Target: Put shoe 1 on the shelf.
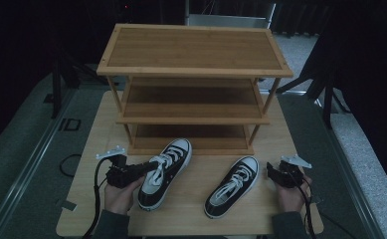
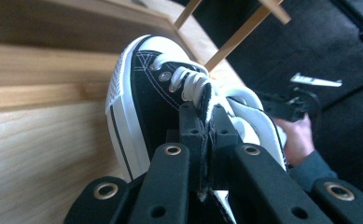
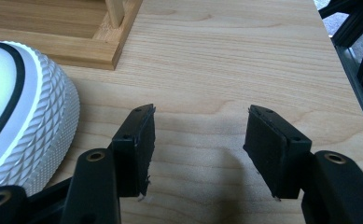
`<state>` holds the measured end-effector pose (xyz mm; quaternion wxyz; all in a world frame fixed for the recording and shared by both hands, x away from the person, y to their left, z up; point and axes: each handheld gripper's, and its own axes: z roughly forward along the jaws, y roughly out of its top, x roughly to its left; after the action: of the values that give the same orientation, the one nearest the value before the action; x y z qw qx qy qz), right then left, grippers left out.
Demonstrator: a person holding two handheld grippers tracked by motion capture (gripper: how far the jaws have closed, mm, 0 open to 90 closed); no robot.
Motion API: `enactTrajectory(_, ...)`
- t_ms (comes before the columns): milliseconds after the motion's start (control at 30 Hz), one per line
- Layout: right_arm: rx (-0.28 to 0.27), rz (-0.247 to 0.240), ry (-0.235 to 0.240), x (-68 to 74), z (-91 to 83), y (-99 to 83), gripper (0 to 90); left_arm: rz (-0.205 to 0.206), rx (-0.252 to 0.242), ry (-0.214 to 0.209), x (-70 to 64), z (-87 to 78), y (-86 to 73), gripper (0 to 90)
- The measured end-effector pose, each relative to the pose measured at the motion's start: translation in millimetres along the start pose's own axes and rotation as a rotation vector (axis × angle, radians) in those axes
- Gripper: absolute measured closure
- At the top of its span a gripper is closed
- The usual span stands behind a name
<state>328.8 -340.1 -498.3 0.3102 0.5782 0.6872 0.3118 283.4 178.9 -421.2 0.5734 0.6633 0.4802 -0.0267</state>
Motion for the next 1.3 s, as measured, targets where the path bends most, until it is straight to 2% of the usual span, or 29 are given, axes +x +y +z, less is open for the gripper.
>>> enactTrajectory(300, 0.0, 0.009, -0.002, -0.7, -0.4, -1.0, 42.3, 0.029, -0.02, -0.063, -20.0, -16.7, 19.4, 88.0)
enactTrajectory(567, 0.003, 0.009, -0.002, -0.4, 0.2, -1.5, 42.2, 0.035, -0.046, -0.125, -36.3, -29.0, 34.9, 87.9)
enactTrajectory(767, 0.001, 0.011, -0.003, -0.7, -0.1, -1.4, 42.2, 0.026, -0.068, -0.163, -41.7, -34.7, 46.0, 87.9)
enactTrajectory(1000, -0.002, 0.013, -0.006, -1.3, -0.3, -1.3, 42.1, 0.027, -0.109, -0.154, -45.2, -36.3, 61.6, 87.8)
enactTrajectory(1300, 0.0, 0.011, -0.006, -1.1, 0.0, -1.3, 42.1, 0.029, -0.169, -0.114, -44.5, -26.8, 87.3, 87.9)
